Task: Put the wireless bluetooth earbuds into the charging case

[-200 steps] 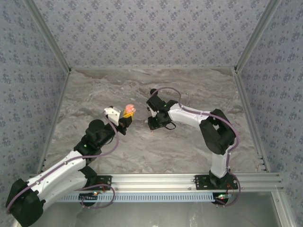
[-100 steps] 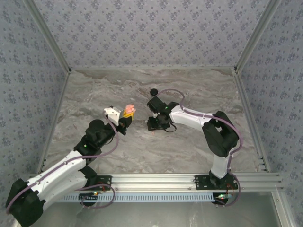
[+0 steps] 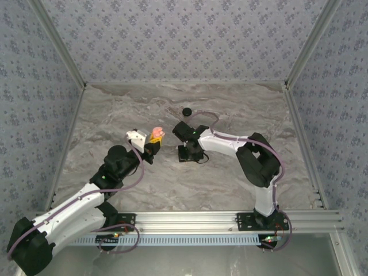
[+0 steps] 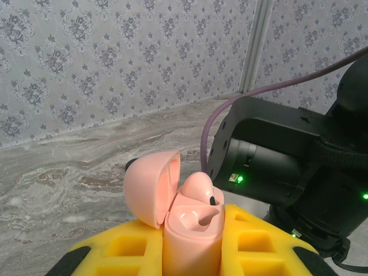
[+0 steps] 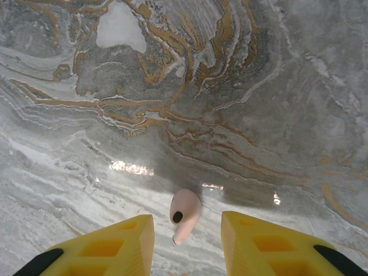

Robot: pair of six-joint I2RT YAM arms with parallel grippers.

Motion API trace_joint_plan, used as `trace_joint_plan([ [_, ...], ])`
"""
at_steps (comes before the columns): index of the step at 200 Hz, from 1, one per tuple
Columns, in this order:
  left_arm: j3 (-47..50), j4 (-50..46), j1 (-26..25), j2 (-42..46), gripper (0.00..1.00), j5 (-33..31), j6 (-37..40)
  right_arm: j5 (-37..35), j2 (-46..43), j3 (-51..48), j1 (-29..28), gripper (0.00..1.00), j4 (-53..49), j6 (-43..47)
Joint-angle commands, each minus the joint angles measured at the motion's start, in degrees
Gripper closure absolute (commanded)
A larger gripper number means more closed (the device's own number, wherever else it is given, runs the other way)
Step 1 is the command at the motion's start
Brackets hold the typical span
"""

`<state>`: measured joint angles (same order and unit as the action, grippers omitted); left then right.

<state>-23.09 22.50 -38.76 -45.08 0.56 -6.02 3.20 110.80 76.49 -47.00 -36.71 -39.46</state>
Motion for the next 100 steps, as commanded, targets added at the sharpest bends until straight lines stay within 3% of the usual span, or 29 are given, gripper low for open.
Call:
trace_joint_plan([
  [1,0.02,2.11,-0.26,0.51,0.94,-0.38,0.20,-1.43,1.95,2.06,-0.54,0.64,-2.53,-1.23],
  [100,0.11,2.11,-0.26,0.51,0.94,-0.38,0.19,-3.38,5.99,5.12,-1.05,0.79,-5.27,2.90],
])
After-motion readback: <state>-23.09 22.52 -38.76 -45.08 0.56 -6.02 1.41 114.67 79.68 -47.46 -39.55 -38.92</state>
